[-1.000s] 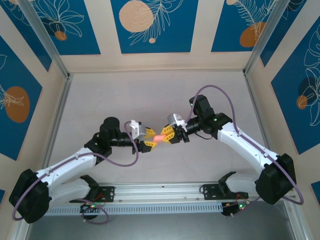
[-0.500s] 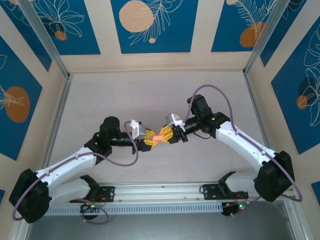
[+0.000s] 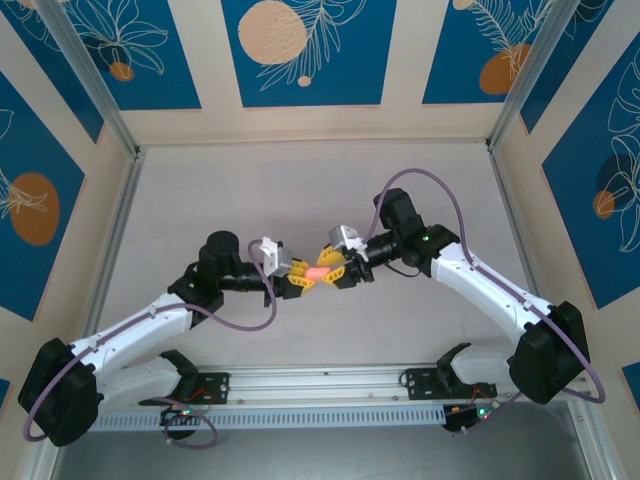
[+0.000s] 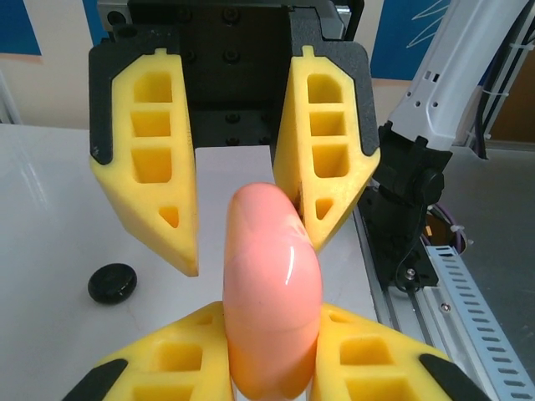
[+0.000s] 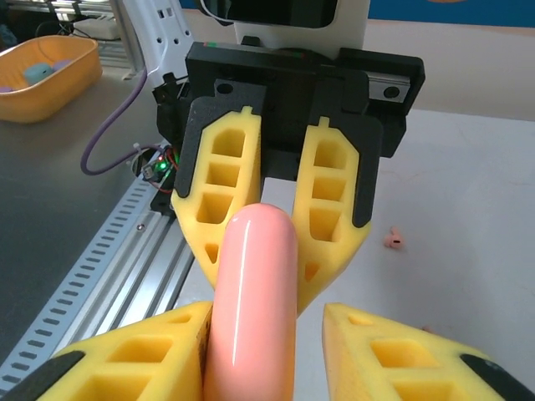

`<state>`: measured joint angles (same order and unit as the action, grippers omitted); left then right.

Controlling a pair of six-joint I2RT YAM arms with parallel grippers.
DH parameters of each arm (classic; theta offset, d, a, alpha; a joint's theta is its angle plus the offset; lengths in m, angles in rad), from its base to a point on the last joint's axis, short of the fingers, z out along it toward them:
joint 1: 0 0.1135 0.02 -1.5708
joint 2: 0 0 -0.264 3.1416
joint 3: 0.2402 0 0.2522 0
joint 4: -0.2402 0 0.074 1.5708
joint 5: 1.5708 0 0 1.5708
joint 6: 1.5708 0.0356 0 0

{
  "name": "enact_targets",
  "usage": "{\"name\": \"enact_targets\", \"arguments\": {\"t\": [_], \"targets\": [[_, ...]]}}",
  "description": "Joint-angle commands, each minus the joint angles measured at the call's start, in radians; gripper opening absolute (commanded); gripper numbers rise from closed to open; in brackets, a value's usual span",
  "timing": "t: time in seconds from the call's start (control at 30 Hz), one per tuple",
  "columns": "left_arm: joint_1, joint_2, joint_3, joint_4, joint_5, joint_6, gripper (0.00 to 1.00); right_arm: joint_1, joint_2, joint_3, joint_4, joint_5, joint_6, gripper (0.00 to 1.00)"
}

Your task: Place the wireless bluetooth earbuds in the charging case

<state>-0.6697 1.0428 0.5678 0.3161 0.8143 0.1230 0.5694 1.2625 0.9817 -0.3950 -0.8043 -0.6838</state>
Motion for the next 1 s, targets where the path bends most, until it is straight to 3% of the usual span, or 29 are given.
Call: {"name": "enact_targets", "arguments": {"t": [0.0, 0.5, 0.7, 0.97], "targets": [[-0.004, -0.009, 0.033, -0.019, 0.04, 0.023, 0.19, -0.021, -0.003, 0.002, 0.071, 0.051, 0.074, 0.41], [-0.003, -0.018, 0.044, -0.114, 0.014, 0.076, 0.17, -0.094, -0.023, -0.004, 0.147, 0.059, 0.191, 0.46], [0.007, -0.024, 0.039, -0.126, -0.093, 0.05, 0.18, -0.1, -0.047, -0.011, 0.168, 0.036, 0.234, 0.47], [0.087, -0.021, 0.002, -0.093, -0.208, -0.083, 0.19, -0.102, -0.035, 0.049, 0.137, 0.077, 0.43, 0.51]]}}
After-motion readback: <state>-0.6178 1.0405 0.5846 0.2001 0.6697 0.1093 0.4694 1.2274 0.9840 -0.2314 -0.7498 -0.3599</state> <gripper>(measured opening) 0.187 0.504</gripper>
